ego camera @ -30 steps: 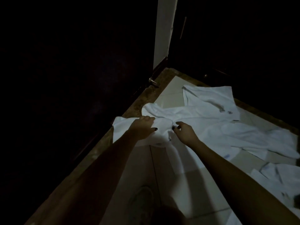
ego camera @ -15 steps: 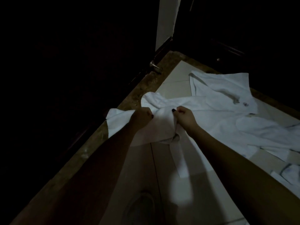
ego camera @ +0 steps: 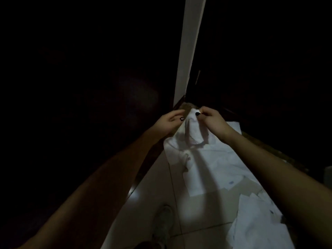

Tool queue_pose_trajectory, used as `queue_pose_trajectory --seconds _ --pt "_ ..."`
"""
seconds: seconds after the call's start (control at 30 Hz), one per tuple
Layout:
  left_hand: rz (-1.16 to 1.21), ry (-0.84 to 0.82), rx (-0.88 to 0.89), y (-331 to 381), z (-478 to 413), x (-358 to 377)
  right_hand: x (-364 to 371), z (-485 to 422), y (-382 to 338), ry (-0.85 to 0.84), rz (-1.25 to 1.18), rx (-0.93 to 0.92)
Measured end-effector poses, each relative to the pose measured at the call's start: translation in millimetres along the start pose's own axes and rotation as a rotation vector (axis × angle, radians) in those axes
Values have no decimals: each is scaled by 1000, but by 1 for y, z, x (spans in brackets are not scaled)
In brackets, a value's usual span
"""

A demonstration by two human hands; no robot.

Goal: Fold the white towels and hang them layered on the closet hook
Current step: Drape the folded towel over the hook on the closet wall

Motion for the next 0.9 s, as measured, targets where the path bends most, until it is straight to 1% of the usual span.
queue_pose_trajectory --seconds 0.1,0.2,0.3,0.43,0.53,0.6,0.7,0.73,0.8,0.9 --pt "35 13 -25 98 43 -19 -33 46 -98 -8 48 -67" --pt "26 83 -13 193 95 -35 -66 102 -190 -17 107 -135" --pt "42 125 38 280 152 -43 -82 160 -270 -125 102 -152" --pt "146 93 73 361 227 -47 -93 235 -361 -210 89 -184" --pt "233 50 95 404 286 -50 -89 288 -412 -281 63 -189" --pt "221 42 103 423 328 -54 -81 320 -436 -346 102 -188" --pt "175 84 129 445 391 -68 -65 358 -470 -410 114 -202" --pt "142 116 144 449 411 -75 -59 371 -480 -420 116 -227" --pt "60 229 175 456 452 -94 -42 397 -495 -455 123 -270" --pt "-58 387 217 462 519 -121 -13 434 -500 -508 124 -261"
Point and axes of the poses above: each hand's wrist, its own z-axis away from the middle knuckle, its own x-axis out of the palm, y = z × x, the point moved 10 cm from there along -z, towards the middle knuckle, and after that the axes turned 8 degrees about -z, right-handed, at the moved point
